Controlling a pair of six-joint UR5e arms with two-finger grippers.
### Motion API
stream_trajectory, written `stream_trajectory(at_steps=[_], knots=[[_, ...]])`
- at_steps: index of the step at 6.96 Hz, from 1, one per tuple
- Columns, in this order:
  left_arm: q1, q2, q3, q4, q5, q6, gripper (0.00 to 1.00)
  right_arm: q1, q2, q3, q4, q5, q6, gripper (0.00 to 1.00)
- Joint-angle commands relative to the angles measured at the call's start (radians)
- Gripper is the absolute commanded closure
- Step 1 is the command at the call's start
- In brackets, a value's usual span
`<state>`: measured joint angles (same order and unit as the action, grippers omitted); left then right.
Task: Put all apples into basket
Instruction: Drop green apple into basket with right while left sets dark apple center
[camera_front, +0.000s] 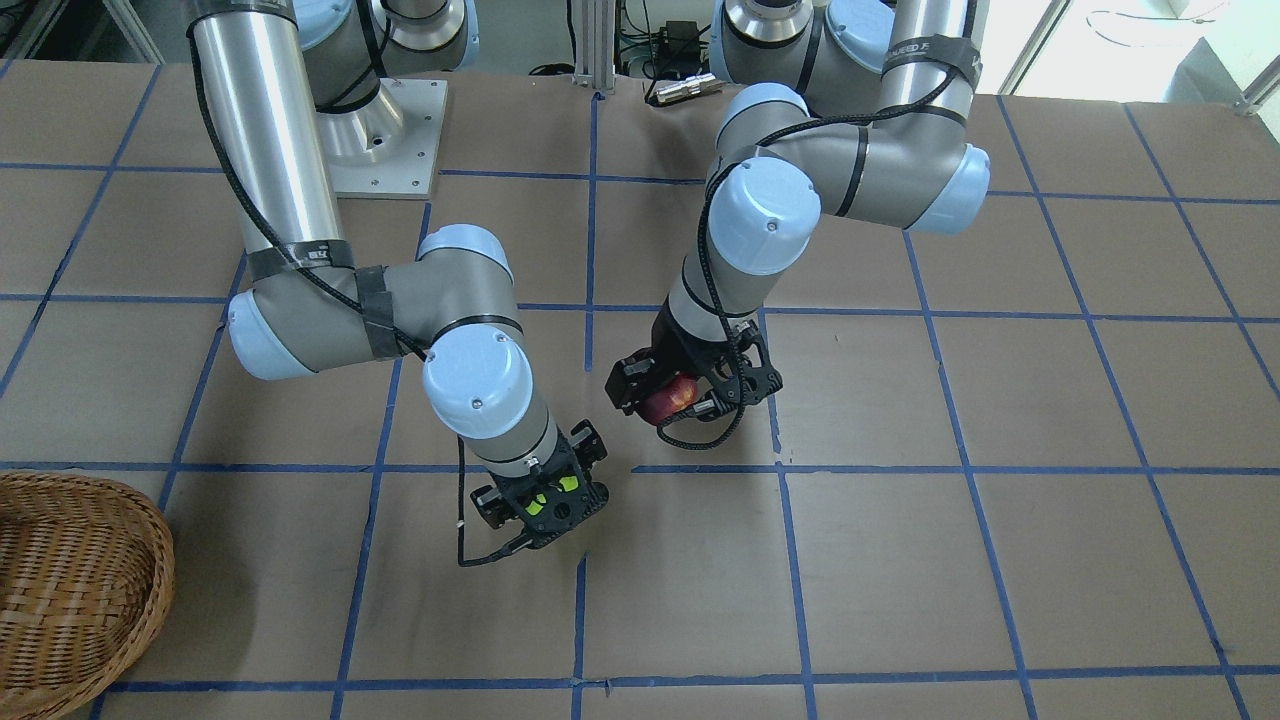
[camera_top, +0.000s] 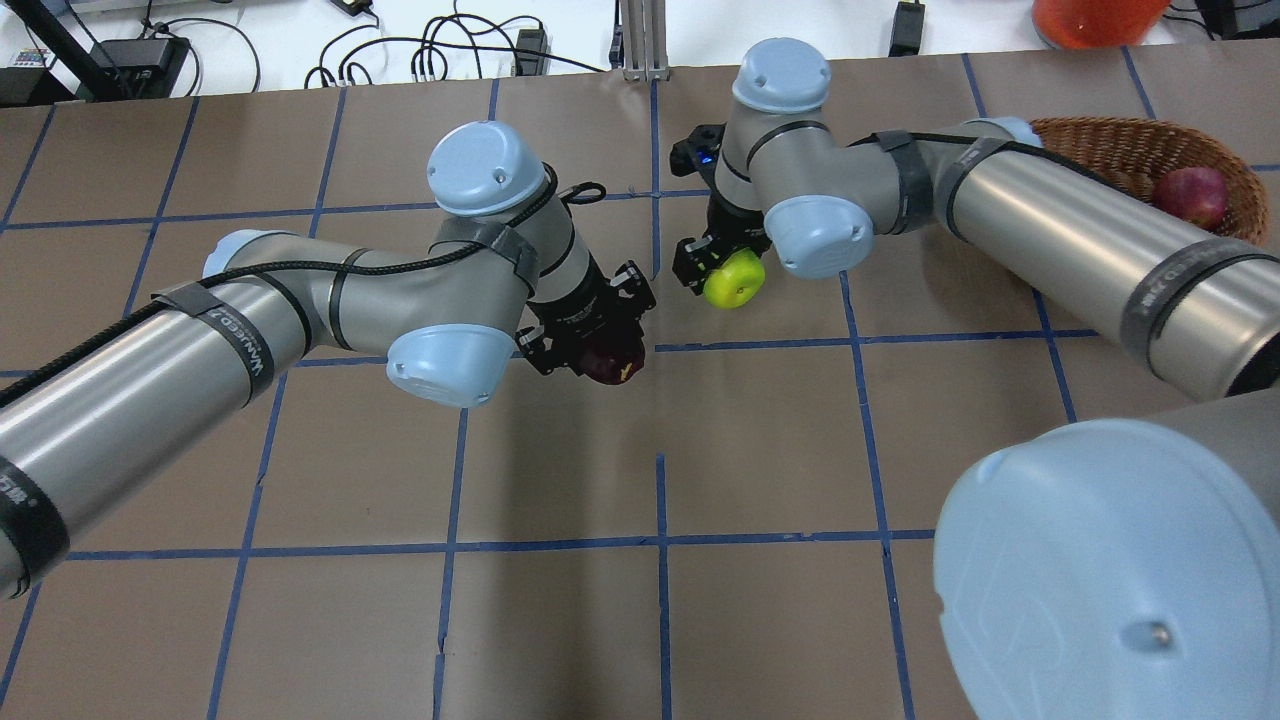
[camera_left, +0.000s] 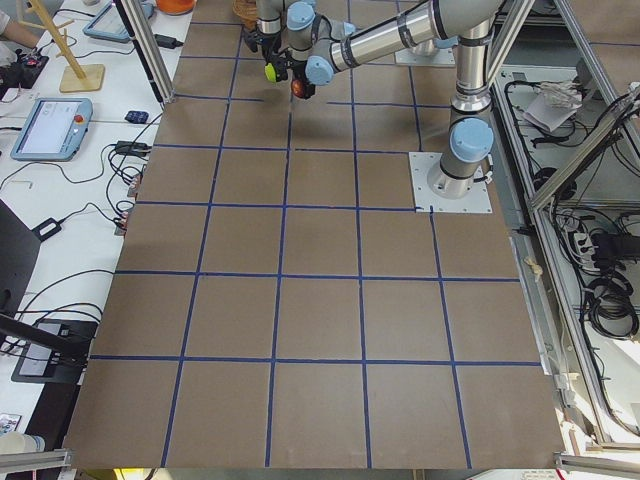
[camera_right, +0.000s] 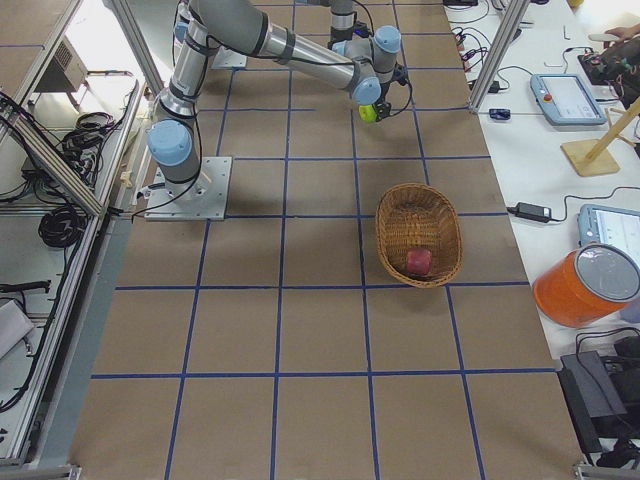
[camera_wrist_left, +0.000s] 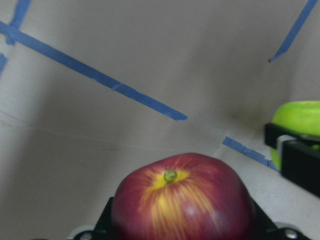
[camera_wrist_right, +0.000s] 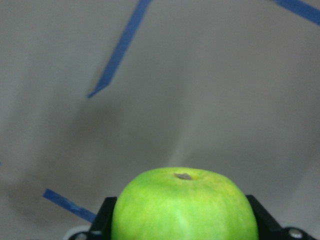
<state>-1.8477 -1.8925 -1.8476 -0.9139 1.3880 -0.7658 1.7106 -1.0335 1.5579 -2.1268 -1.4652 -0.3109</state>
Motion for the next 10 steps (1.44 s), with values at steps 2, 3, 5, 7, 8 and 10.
stream_trajectory(at_steps=[2,3,5,7,8,10], knots=[[-0.051,-0.106,-0.005,0.136,0.003,-0.007,0.67,-0.266,-0.063,-0.099,0.109,-0.061,-0.011,1.00],[-0.053,-0.138,-0.004,0.208,0.005,-0.007,0.67,-0.338,-0.062,-0.154,0.116,-0.087,-0.010,1.00],[-0.053,-0.198,0.001,0.309,0.005,-0.003,0.04,-0.431,-0.042,-0.177,0.107,-0.180,-0.043,1.00],[-0.047,-0.166,0.008,0.327,0.008,0.011,0.00,-0.494,0.044,-0.183,0.090,-0.244,-0.135,1.00],[-0.035,-0.125,0.014,0.295,0.005,0.025,0.00,-0.520,0.073,-0.182,0.044,-0.245,-0.137,1.00],[0.008,0.025,0.129,-0.066,0.008,0.129,0.00,-0.543,0.108,-0.182,-0.018,-0.245,-0.169,0.96]])
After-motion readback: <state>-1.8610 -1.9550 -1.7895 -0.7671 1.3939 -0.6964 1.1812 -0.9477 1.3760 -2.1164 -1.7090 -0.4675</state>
